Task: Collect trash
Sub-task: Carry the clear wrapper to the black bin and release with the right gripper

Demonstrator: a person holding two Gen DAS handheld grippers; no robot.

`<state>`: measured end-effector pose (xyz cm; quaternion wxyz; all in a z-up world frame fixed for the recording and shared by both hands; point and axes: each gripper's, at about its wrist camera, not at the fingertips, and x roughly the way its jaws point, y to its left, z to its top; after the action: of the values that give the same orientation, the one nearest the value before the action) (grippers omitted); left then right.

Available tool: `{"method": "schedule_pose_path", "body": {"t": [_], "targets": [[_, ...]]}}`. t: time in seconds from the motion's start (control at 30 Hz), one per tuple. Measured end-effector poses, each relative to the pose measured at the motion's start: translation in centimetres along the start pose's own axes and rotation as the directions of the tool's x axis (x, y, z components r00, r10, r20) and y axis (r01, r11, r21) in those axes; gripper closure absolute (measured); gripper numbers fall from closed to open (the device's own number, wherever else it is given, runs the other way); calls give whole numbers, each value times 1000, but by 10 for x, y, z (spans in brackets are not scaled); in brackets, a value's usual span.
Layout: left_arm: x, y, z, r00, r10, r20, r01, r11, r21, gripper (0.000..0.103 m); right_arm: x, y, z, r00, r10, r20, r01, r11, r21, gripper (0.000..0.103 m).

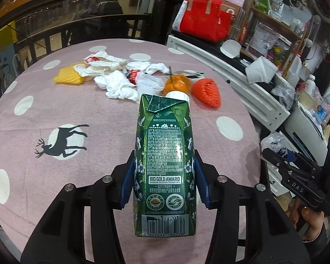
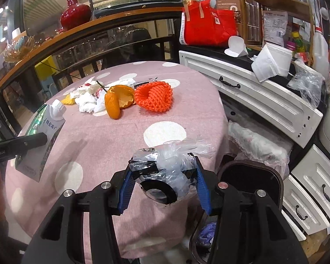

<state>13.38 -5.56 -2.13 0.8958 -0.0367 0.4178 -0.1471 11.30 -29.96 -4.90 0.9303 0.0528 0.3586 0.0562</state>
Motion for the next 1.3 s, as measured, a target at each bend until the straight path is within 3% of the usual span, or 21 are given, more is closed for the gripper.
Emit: {"method": "schedule_pose_path", "body": {"t": [0.27,0.77,0.93,1.07,1.3], "targets": [[-6,-41,-12,996,-84,6,83,994,77,54,-21,-27,-22,999,-51,-7,52,998,43,54],[10,-118,-34,975,-210,-67,220,956,196,54,-18,-80,-58,986,-136,-96,148,980,135,54],[15,-145,-42,967,-236,-90,252,936,247,54,-3,-103,-71,975,-157,-157,186,965,188,54],[23,-164,-48,961,-250,-115,272,924,270,54,17,-122,-84,966,-128,-223,183,952,247,54],[42,-199,-58,953,-255,-166,297,895,333,54,68,-143,-107,927,-94,-363,203,940,275,54]]}}
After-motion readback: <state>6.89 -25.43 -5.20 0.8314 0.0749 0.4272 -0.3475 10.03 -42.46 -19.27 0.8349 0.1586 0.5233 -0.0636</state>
